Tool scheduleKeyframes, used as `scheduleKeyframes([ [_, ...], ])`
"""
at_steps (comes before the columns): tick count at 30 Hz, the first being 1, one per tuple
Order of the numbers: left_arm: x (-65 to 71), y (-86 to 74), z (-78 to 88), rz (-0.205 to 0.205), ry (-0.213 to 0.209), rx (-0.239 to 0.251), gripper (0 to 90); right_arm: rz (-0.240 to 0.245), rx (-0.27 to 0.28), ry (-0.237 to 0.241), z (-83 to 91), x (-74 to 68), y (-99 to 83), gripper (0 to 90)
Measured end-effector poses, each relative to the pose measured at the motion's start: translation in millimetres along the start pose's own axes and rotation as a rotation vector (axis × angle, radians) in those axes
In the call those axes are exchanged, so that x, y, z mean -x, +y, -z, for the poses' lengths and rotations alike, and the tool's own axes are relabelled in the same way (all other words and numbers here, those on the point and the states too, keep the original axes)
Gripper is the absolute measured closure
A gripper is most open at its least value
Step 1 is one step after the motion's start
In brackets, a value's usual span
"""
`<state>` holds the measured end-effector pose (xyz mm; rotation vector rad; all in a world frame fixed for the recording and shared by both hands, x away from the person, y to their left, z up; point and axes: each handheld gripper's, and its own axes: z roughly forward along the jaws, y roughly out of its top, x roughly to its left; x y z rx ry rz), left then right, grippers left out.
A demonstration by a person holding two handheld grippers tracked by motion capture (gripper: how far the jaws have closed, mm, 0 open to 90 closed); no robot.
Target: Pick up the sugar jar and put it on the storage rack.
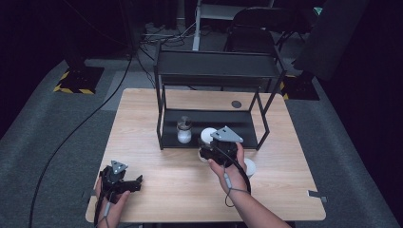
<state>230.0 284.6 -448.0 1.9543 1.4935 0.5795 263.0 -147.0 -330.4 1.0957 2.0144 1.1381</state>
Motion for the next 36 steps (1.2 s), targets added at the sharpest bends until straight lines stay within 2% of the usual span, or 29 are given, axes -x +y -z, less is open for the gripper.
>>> scheduleKeyframes([
  [10, -0.2, 0.2, 0.1, -0.002, 0.0, -0.001, 0.5, 0.018, 0.014, -0.018, -7.0, 5.6, 26.2, 33.4],
  [17, 0.0, 0.0, 0.0, 0.0, 0.0, 0.0, 0.6, -0.008, 0.005, -0.023, -21.2, 15.7, 37.9, 33.4],
  [28, -0.1, 0.1, 0.1, -0.001, 0.0, -0.001, 0.5, -0.03, -0.022, -0.056, -54.5, 28.6, 42.4, 33.4],
  [33, 0.0, 0.0, 0.0, 0.0, 0.0, 0.0, 0.5, -0.033, -0.028, -0.075, -65.0, 28.6, 40.5, 33.5],
  [36, -0.1, 0.0, 0.0, 0.0, 0.0, 0.0, 0.5, -0.057, -0.043, -0.076, -71.3, 30.1, 40.8, 33.4],
])
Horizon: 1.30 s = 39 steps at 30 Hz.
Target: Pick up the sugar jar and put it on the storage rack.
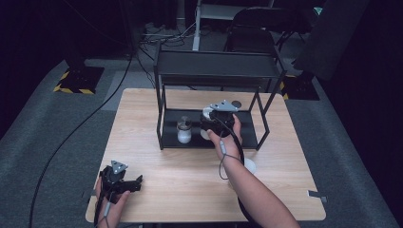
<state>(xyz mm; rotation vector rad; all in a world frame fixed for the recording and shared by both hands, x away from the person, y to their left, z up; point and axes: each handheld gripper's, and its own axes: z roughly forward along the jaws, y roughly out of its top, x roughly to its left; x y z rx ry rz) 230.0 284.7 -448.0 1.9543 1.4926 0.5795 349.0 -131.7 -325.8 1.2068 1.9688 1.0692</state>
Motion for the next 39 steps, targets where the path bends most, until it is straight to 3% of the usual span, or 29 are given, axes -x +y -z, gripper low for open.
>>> scheduleKeyframes([
  [12, 0.0, 0.0, 0.0, 0.0, 0.0, 0.0, 0.6, -0.037, -0.053, -0.016, -22.6, 1.2, 0.0, 33.4],
  [27, -0.1, 0.1, -0.1, -0.001, 0.0, 0.0, 0.5, -0.044, -0.105, -0.051, -44.8, -3.3, -4.7, 33.4],
  [39, -0.1, 0.4, -0.1, -0.002, 0.001, -0.001, 0.5, -0.05, -0.106, -0.058, -48.4, -3.6, -10.0, 33.3],
])
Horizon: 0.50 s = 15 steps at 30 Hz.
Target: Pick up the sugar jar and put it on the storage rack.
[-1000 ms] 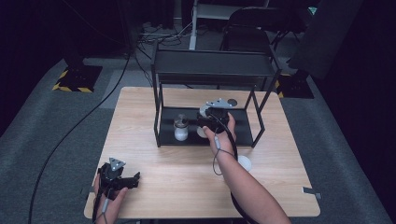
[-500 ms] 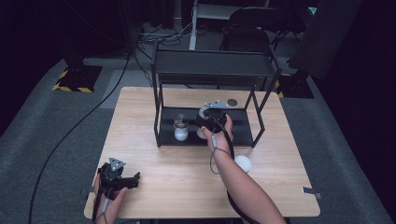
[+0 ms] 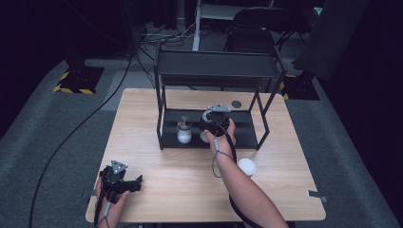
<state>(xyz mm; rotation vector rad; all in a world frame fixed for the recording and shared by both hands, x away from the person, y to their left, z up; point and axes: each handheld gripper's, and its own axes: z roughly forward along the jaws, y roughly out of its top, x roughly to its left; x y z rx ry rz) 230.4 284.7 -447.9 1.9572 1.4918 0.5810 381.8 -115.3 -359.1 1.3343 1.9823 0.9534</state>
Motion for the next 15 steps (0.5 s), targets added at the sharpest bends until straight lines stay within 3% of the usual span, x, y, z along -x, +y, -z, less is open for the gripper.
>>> scheduleKeyframes([
  [5, 0.2, 0.2, -0.2, 0.001, 0.001, -0.001, 0.4, -0.003, -0.003, 0.006, 1.6, 3.4, -0.9, 32.5],
  [10, 0.2, 0.3, -0.2, 0.001, 0.001, -0.001, 0.4, -0.01, 0.018, -0.006, 12.0, 1.7, 2.3, 15.3],
  [15, 0.3, 0.3, -0.2, 0.001, 0.001, -0.001, 0.4, -0.015, 0.045, 0.003, 32.9, 6.8, 7.5, 9.2],
])
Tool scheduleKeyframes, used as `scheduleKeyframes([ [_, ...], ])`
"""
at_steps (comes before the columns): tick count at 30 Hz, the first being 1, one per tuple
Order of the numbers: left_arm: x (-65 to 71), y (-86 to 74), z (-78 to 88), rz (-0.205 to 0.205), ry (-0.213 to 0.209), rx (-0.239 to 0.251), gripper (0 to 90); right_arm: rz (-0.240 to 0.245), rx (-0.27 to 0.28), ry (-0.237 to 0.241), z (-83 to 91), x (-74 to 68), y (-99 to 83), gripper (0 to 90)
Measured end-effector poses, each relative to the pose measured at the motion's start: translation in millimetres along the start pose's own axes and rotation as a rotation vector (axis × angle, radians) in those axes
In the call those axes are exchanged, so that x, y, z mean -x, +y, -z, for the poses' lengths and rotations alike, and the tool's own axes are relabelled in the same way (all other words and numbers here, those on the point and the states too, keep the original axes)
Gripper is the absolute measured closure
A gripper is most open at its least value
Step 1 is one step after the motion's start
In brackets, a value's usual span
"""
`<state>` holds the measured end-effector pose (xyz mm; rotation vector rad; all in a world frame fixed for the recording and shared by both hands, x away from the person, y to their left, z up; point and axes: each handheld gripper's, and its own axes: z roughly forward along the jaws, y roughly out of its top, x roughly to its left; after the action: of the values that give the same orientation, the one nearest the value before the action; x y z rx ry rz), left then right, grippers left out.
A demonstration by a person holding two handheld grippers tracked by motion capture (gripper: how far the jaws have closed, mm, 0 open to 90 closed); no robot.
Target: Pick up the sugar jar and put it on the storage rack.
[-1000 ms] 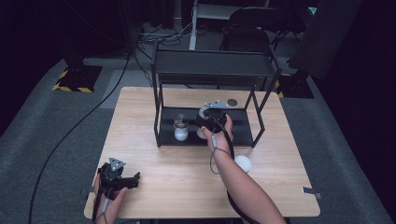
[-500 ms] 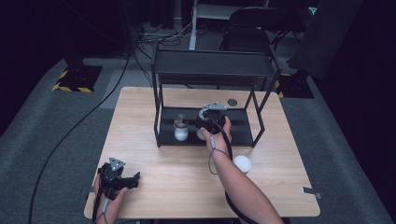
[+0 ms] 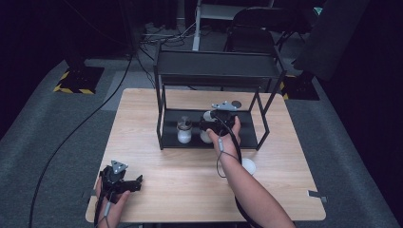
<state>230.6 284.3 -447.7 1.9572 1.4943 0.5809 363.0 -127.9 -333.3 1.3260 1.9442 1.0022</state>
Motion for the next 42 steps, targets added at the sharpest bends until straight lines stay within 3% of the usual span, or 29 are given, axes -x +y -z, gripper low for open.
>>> scheduleKeyframes([
  [14, 0.1, 0.1, -0.1, 0.001, 0.0, 0.0, 0.3, -0.014, 0.042, 0.043, 53.9, 16.8, -1.5, 6.7],
  [36, 0.1, 0.1, -0.1, 0.001, 0.001, 0.0, 0.3, 0.082, 0.07, 0.097, 119.7, 34.1, -22.9, 6.5],
  [42, 0.1, 0.1, -0.1, 0.001, 0.0, 0.0, 0.3, 0.083, 0.063, 0.11, 132.0, 41.1, -32.0, 6.5],
])
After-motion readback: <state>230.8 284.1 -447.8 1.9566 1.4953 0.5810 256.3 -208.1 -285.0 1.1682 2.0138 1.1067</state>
